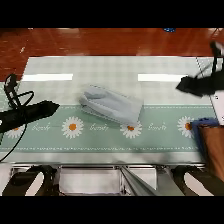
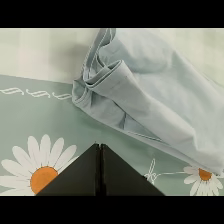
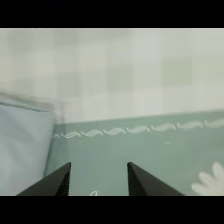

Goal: Fold the shirts.

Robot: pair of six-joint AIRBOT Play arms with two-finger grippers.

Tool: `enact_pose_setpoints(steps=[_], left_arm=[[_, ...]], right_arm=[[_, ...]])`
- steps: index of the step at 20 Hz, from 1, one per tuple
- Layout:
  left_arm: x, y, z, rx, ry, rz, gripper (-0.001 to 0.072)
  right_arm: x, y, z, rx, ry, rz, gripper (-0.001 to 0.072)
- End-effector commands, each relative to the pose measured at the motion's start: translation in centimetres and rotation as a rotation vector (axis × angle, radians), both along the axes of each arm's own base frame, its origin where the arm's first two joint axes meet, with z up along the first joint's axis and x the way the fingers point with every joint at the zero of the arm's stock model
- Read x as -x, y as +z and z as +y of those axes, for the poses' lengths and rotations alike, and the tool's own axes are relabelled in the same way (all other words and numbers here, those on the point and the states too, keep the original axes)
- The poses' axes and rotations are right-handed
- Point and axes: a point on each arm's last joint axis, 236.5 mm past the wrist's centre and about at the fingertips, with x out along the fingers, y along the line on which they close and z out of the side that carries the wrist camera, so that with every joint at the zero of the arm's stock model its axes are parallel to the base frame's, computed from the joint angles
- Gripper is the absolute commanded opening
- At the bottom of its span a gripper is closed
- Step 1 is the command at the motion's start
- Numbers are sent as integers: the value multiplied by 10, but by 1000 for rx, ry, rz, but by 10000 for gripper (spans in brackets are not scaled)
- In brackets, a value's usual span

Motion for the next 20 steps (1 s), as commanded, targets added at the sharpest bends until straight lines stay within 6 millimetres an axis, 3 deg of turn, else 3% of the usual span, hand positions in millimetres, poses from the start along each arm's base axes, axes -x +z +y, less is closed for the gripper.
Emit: enact_pose_setpoints(steps=[1, 3, 5, 8, 12, 14, 15, 17, 20], left_arm=[[-1, 2, -1, 11, 5, -5, 17], [-2, 2, -2, 18, 6, -6, 17], [-2, 2, -2, 18, 6, -6, 17], [-2, 2, -2, 18, 6, -6, 17], [-2, 2, -2, 18, 6, -6, 17], [-2, 2, -2, 18, 6, -6, 17], [-2, 2, -2, 18, 6, -6, 17], [-2, 2, -2, 18, 6, -6, 17], [-2, 2, -2, 18, 6, -6, 18]], right_arm=[[18, -67, 24, -248, -186, -1, 413], [17, -100, 45, -387, -241, 54, 413], [20, -123, 82, -491, -159, 141, 413], [31, -150, 137, -615, -67, 246, 413], [38, -170, 180, -660, 0, 318, 413], [31, -165, 201, -663, 64, 318, 398], [24, -158, 213, -665, 102, 302, 316], [7, -135, 235, -660, 202, 237, 42], [-26, -81, 254, -585, 378, 119, 28]])
